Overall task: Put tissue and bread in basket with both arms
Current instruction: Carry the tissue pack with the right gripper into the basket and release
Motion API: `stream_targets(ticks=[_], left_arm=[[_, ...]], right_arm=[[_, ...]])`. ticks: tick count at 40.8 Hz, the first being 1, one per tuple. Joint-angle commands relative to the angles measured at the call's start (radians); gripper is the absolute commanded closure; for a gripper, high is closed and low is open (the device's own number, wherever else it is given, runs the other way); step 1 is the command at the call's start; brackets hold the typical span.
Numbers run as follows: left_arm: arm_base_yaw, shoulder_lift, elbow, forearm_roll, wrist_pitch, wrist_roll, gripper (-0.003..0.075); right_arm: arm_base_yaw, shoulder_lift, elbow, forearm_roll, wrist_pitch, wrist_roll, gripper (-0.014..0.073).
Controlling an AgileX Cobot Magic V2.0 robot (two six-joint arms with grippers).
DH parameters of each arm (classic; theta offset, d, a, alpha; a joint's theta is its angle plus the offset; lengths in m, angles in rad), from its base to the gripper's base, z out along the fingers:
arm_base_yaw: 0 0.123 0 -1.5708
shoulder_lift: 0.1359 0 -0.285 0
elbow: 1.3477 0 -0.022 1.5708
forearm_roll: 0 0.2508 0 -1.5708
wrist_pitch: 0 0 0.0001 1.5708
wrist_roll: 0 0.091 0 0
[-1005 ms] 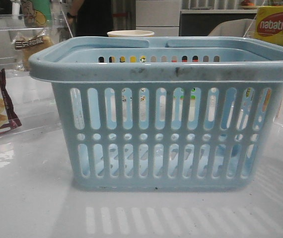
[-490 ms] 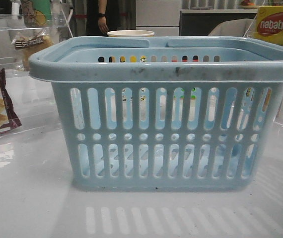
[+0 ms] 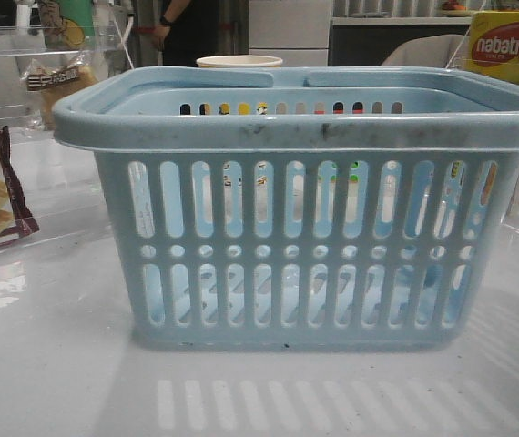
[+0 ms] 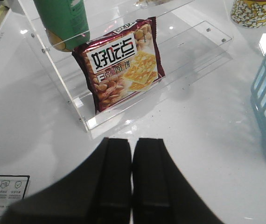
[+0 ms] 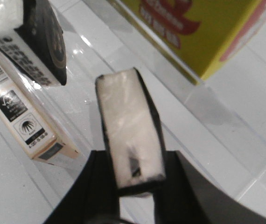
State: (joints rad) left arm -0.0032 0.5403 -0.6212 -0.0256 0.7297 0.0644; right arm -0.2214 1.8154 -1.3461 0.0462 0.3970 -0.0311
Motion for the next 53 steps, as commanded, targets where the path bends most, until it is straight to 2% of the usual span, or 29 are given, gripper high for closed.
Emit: stream_targets(ticks=[1, 10, 19, 24, 32, 39, 44, 46, 48, 53], left_arm=[[-0.008, 0.010, -0.030, -0.010, -0.071, -0.011, 0.0594], [-0.008, 0.010, -0.030, -0.010, -0.071, -0.011, 0.0594], [-0.008, 0.010, -0.030, -0.010, -0.071, -0.011, 0.0594], [-0.008, 0.010, -0.030, -0.010, -0.071, -0.011, 0.0594], [-0.008, 0.010, -0.030, -0.010, -0.071, -0.011, 0.0594], [-0.008, 0.010, -0.030, -0.010, -0.071, -0.011, 0.0594], [-0.008, 0.010, -0.030, -0.010, -0.071, -0.011, 0.0594], [-0.008, 0.010, -0.030, -0.010, -0.071, -0.011, 0.0594], [-0.008, 0.010, -0.030, -0.010, -0.071, -0.011, 0.0594], [-0.008, 0.010, -0.030, -0.010, -0.071, -0.011, 0.0594]], right_arm=[[-0.007, -0.055, -0.047, 0.001, -0.061, 0.002, 0.0407], [0.029, -0.154, -0.089, 0.002, 0.037, 0.002, 0.0420], [0.123, -0.337, -0.092, 0.002, 0.155, 0.002, 0.0420], [0.212, -0.434, -0.092, 0.002, 0.233, 0.002, 0.0420], [0.423, -0.500, -0.090, 0.007, 0.319, 0.002, 0.0420], [0.592, -0.487, -0.042, 0.061, 0.305, 0.002, 0.0420], [0.674, -0.451, -0.005, 0.077, 0.277, 0.002, 0.0414], [0.697, -0.429, 0.003, 0.077, 0.269, 0.002, 0.0382], [0.708, -0.406, 0.004, 0.077, 0.260, 0.002, 0.0311], [0.709, -0.365, 0.004, 0.074, 0.219, 0.002, 0.0063]])
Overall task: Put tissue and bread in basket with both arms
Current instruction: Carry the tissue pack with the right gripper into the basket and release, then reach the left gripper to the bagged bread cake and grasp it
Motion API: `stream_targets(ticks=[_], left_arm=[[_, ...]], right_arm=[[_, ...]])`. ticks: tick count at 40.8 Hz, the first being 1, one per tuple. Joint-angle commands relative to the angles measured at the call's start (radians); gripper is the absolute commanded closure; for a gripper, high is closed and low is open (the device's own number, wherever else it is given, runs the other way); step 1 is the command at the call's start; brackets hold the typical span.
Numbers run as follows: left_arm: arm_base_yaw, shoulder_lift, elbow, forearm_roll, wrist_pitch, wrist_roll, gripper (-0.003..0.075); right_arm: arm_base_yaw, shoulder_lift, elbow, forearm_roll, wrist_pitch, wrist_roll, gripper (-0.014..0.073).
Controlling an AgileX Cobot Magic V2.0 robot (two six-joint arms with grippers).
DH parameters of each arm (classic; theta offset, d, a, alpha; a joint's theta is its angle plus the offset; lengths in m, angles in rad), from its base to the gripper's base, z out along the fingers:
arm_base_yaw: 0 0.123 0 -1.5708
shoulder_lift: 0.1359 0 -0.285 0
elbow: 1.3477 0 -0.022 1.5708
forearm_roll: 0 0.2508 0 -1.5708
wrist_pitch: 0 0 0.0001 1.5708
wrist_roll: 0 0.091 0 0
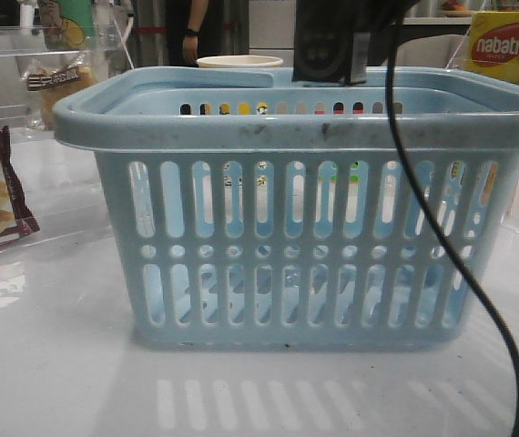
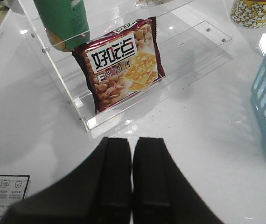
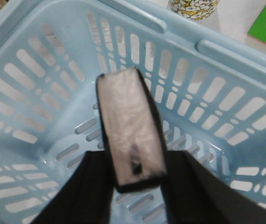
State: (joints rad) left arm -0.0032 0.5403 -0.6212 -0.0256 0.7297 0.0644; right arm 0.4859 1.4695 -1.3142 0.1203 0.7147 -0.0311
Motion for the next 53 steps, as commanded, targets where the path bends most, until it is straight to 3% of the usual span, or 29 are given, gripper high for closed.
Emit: stream_targets(ticks=[1, 4, 14, 39, 53], left_arm=[[-0.008, 0.010, -0.030, -0.010, -0.071, -0.011, 0.0594], [-0.008, 0.010, -0.030, -0.010, -0.071, -0.011, 0.0594], [-0.008, 0.010, -0.030, -0.010, -0.071, -0.011, 0.0594], [-0.008, 0.010, -0.030, -0.010, -0.071, -0.011, 0.0594], [-0.008, 0.010, -0.030, -0.010, -0.072, -0.011, 0.0594]], right_arm=[[0.002, -0.015, -0.028, -0.004, -0.109, 0.002, 0.0035], [0.002, -0.015, -0.028, -0.012, -0.129, 0.002, -0.0013], [0.002, -0.105, -0.008, -0.059, -0.138, 0.002, -0.0008], [0.002, -0.613, 0.442, -0.105, -0.190, 0.002, -0.0008], [0.002, -0.714, 0.525, -0.105, -0.180, 0.002, -0.0008]])
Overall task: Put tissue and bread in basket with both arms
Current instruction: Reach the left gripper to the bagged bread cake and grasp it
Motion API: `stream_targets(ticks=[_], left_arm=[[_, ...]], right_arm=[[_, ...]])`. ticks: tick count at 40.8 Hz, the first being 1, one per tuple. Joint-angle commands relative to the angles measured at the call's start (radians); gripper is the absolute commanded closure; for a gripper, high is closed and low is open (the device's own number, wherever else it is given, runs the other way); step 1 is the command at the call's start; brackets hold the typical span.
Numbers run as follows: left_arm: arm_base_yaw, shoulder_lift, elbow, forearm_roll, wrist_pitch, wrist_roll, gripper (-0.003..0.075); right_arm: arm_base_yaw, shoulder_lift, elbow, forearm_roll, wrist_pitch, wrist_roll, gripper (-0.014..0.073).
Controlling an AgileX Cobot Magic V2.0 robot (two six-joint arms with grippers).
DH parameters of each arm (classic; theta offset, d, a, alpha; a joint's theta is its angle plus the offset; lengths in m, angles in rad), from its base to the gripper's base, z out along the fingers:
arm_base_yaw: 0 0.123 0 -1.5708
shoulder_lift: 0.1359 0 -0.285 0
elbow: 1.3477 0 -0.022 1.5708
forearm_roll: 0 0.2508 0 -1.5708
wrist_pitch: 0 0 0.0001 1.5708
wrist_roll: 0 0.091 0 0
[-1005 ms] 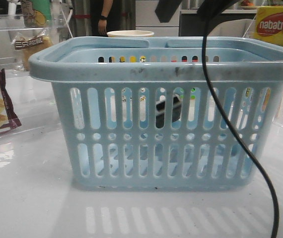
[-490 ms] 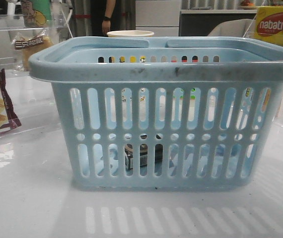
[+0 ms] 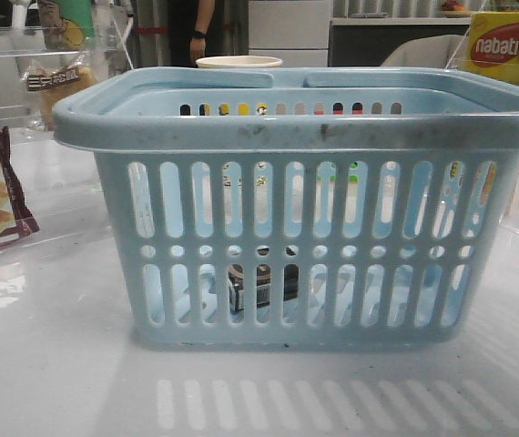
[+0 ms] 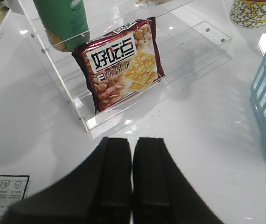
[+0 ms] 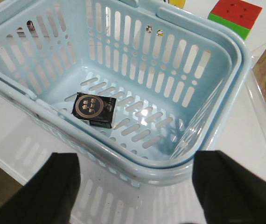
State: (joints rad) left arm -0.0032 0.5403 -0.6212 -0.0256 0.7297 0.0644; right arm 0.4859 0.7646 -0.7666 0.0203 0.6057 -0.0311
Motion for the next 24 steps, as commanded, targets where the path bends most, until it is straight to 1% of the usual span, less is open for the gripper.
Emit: stream_targets(ticks=[1, 10, 13, 15, 17, 18, 20, 22, 24], left_arm=[[-0.008, 0.010, -0.030, -0.010, -0.072, -0.011, 0.0594], [-0.008, 0.010, -0.030, -0.025, -0.144, -0.011, 0.0594], [-0.008, 0.024, -0.030, -0.026, -0.176, -0.011, 0.0574], [-0.008, 0.041, -0.030, -0.026, -0.192, -0.007, 0.0527], [-0.018, 0.067, -0.031, -0.026, -0.208, -0.007, 0.0449], [-0.029, 0.083, -0.033, -0.026, -0.223, -0.007, 0.0382], [-0.051, 0.116, -0.033, -0.026, -0.250, -0.007, 0.0286], [-0.077, 0.152, -0.038, -0.020, -0.274, -0.007, 0.0208], [-0.099, 0.202, -0.049, -0.016, -0.293, -0.007, 0.0162]], right_arm=[[0.002, -0.009, -0.021, -0.005, -0.072, 0.002, -0.0008], [0.002, -0.008, -0.019, -0.005, -0.069, 0.002, -0.0008], [0.002, -0.008, -0.019, -0.005, -0.069, 0.002, -0.0008], [0.002, -0.008, -0.019, -0.005, -0.069, 0.002, -0.0008], [0.002, -0.008, -0.019, -0.005, -0.069, 0.002, -0.0008], [0.002, -0.008, -0.019, -0.005, -0.069, 0.002, -0.0008], [0.002, -0.008, -0.019, -0.005, -0.069, 0.002, -0.0008], [0.002, -0.008, -0.019, -0.005, -0.069, 0.002, -0.0008], [0.002, -0.008, -0.019, -0.005, -0.069, 0.002, -0.0008]])
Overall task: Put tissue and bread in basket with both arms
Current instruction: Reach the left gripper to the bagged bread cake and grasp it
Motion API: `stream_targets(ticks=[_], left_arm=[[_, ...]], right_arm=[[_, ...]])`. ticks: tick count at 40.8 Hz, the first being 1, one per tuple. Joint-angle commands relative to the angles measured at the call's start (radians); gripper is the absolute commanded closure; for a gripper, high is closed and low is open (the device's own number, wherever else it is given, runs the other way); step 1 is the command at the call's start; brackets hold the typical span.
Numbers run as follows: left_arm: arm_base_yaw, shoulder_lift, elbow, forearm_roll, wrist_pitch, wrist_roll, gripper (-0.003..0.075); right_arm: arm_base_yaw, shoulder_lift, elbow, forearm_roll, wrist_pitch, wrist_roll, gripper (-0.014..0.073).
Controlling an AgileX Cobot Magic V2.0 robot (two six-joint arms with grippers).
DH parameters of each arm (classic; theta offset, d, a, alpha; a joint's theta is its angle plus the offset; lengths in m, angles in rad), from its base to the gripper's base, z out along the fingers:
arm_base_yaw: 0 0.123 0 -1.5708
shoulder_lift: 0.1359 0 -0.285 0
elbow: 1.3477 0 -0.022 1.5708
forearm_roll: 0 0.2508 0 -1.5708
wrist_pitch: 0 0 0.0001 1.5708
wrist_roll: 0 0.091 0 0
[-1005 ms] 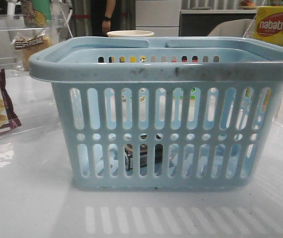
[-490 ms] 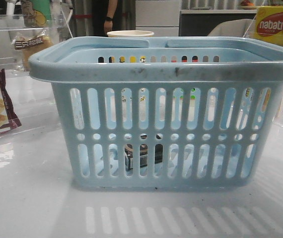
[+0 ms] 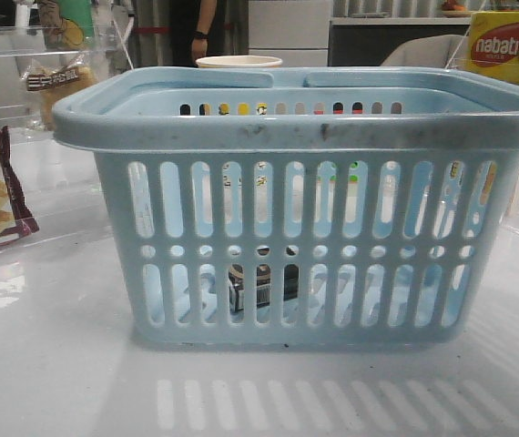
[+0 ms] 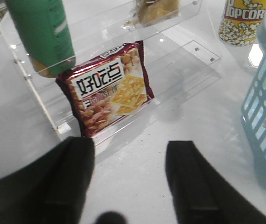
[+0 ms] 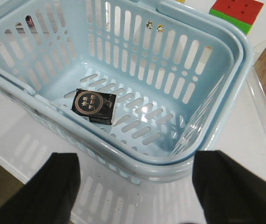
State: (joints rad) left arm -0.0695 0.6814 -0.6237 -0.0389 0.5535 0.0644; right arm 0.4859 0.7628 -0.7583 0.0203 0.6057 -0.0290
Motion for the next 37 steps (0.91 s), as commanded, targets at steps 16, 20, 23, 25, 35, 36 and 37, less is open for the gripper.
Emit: stream_targets(ticks=[16, 20, 23, 25, 35, 36, 37], left_arm=[[-0.066, 0.513, -0.282, 0.013, -0.194, -0.007, 0.0150], [-0.066, 0.624, -0.365, 0.026, -0.231, -0.007, 0.0153], [-0.066, 0.699, -0.432, 0.052, -0.234, -0.007, 0.0153], [-0.066, 0.749, -0.488, 0.070, -0.237, -0.007, 0.0153], [-0.066, 0.975, -0.733, 0.127, -0.246, -0.007, 0.0153], [-0.066, 0.992, -0.745, 0.127, -0.251, -0.007, 0.0153], [-0.066, 1.015, -0.769, 0.127, -0.256, -0.007, 0.0153]], right_arm=[[0.002, -0.006, -0.027, -0.005, -0.069, 0.000, -0.0008], [0.002, -0.006, -0.027, -0.005, -0.069, 0.000, -0.0008], [0.002, -0.006, -0.027, -0.005, -0.069, 0.000, -0.0008], [0.002, -0.006, -0.027, -0.005, -0.069, 0.000, -0.0008], [0.002, -0.006, -0.027, -0.005, -0.069, 0.000, -0.0008], [0.002, -0.006, -0.027, -0.005, -0.069, 0.000, -0.0008], [0.002, -0.006, -0.027, -0.005, -0.069, 0.000, -0.0008]])
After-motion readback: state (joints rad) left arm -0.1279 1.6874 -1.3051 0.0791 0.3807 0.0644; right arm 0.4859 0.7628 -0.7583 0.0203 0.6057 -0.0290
